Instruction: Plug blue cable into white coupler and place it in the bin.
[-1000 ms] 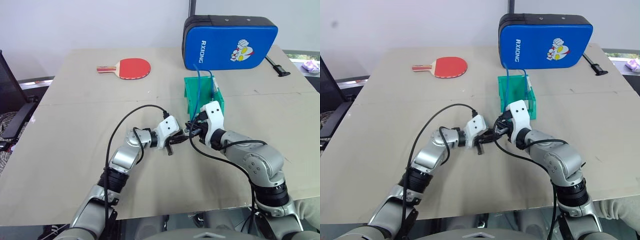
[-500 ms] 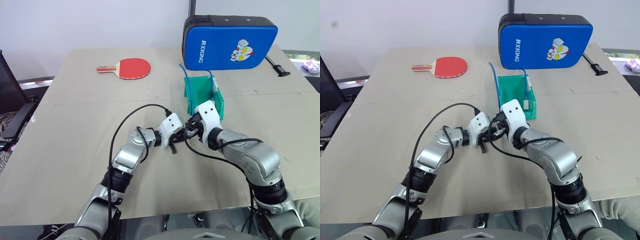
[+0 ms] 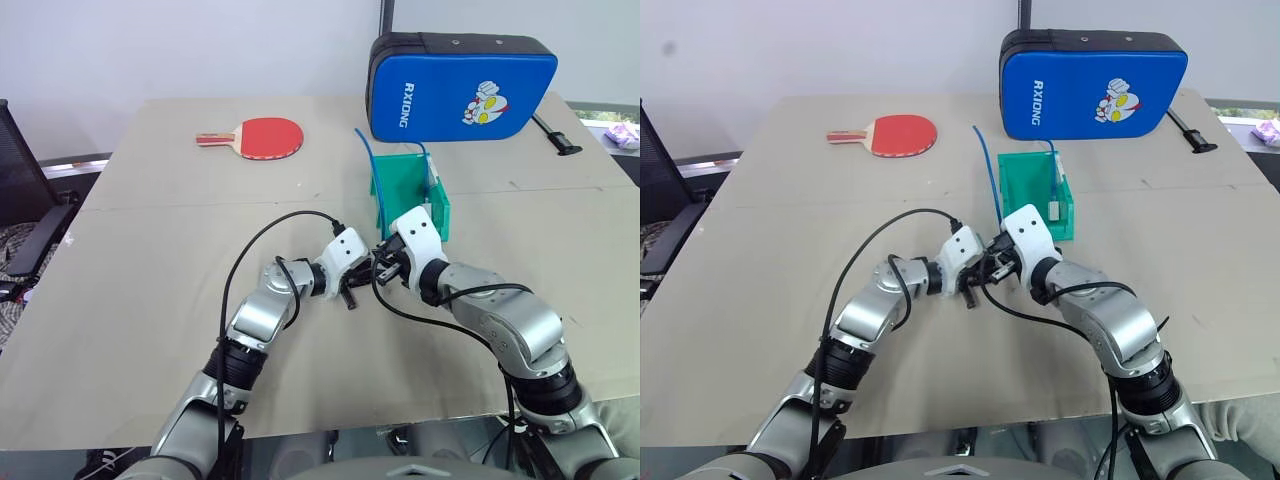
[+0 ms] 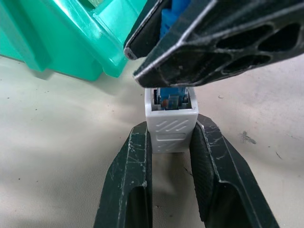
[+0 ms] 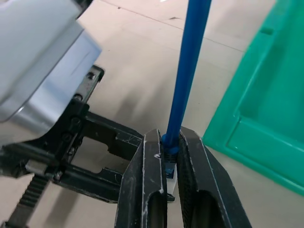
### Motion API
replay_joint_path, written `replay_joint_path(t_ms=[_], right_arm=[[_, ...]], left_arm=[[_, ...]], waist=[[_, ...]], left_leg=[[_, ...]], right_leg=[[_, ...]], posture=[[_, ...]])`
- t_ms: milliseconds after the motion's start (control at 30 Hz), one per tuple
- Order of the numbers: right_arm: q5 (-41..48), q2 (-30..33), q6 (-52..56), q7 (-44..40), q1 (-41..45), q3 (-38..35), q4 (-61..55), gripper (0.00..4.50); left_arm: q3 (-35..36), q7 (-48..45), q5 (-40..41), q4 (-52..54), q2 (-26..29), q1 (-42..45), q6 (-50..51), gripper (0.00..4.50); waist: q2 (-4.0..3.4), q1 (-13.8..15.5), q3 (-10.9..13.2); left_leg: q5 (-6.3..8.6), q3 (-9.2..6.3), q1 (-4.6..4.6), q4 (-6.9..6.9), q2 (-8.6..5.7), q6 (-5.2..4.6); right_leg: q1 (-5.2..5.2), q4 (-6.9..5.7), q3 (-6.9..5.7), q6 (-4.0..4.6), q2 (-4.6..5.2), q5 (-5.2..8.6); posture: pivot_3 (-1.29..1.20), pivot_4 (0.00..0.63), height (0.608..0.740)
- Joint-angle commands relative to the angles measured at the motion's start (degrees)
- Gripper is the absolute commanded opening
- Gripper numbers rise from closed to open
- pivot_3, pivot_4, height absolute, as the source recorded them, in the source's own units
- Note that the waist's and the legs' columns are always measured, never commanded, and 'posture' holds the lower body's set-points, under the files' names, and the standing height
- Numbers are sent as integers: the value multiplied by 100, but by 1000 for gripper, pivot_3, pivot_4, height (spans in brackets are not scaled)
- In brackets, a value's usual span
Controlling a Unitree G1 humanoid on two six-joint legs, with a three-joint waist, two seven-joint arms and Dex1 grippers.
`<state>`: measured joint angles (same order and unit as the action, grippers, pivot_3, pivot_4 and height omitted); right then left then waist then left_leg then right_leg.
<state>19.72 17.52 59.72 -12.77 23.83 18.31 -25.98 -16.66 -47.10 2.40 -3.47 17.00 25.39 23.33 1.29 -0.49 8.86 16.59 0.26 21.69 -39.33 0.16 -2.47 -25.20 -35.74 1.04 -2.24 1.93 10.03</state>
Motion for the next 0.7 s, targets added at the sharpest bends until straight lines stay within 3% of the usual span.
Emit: replay_joint_path(t_ms=[33,167,300,567,700], right_arm=[[-100,213,199,-467,-194,621,741,0],[-280,231,-26,-763,-116,792,1110,0],[-309,124,-204,-856,-218,516,1127,0],[293,-290,-337,-798,-553,-890,297,0],[1129,-437,38,-808,-464,-1863,-499,0]], left_arm=[[-5,70,96,178,-149,208,-100,492],[9,125,89,115,-186,251,-157,492],[98,61,228,151,-148,158,-134,492],[742,-193,906,889,391,-572,81,4439],[1088,-366,1172,1334,756,-1155,-264,4439]], waist=[[-1,-1,-3],[-1,-6,-19],[-1,-13,-19],[-3,-67,-17],[-9,-38,-9]], left_leg=[[0,-2,-3,0,0,0],[0,-15,-13,0,0,0],[0,-19,-69,4,1,0],[1,-22,-83,28,13,1],[1,-29,-62,51,15,1]], right_leg=[[4,1,-2,0,0,1],[15,1,-12,-3,-2,4],[66,3,-15,14,-1,22],[67,3,-15,13,-9,22],[37,1,-19,16,-14,23]], posture=[[0,150,740],[0,150,740],[0,150,740],[0,150,740],[0,150,740]])
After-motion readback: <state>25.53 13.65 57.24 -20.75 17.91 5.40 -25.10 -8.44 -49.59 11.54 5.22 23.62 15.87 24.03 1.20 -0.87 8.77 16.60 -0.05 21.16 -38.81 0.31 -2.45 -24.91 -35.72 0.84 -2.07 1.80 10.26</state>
